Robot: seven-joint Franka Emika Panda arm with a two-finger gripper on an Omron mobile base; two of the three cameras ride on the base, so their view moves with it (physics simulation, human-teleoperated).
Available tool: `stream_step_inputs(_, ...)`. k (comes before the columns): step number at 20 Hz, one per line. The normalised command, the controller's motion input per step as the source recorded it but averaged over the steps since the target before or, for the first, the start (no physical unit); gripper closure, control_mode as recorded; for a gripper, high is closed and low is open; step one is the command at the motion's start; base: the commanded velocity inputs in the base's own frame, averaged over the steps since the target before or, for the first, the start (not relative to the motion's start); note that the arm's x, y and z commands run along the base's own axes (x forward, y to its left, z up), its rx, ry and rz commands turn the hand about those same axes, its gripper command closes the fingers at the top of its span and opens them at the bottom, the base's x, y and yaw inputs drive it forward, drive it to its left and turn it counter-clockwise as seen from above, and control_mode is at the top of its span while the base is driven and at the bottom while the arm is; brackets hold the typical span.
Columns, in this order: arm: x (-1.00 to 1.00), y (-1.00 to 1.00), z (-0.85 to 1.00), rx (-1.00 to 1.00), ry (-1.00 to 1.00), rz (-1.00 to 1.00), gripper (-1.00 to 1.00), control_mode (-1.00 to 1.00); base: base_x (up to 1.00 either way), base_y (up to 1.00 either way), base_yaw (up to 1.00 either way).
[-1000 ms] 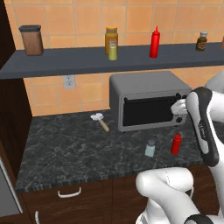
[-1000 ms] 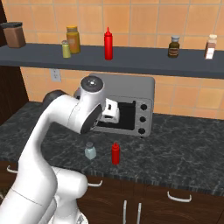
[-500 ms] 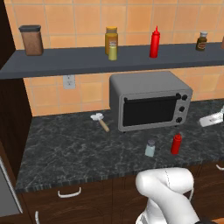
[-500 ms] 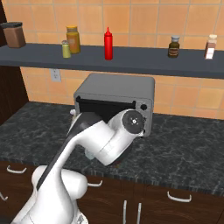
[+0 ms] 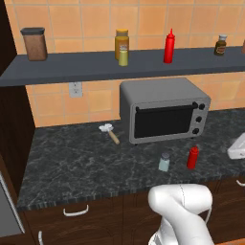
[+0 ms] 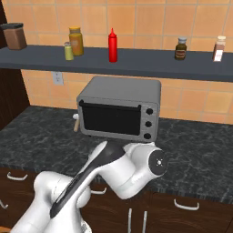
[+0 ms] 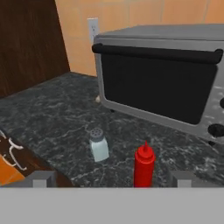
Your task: Put the shaker and condiment bottle from the counter next to their counterparts in the cabinet.
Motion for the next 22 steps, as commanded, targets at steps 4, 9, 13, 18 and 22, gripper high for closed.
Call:
stream_step_inputs(4,-0.18,-0.26,-0.21,0.02,-0.20,0.11,-1.00,-1.00,0.00,0.00,0.00)
stream_step_inputs(9,-0.20,-0.11,-0.24,-0.01,-0.16,0.07,-1.00,-1.00,0.00,0.00,0.00)
stream_step_inputs(13,-0.10,0.01,-0.49,-0.11,-0.18,0.00,-1.00,-1.00,0.00,0.00,0.00)
stream_step_inputs(18,0.04,0.00,-0.26,-0.05,-0.07,0.00,-1.00,-1.00,0.00,0.00,0.00)
stream_step_inputs(22,0.12,0.00,0.00,0.00,0.04,0.00,-1.00,-1.00,0.00,0.00,0.00)
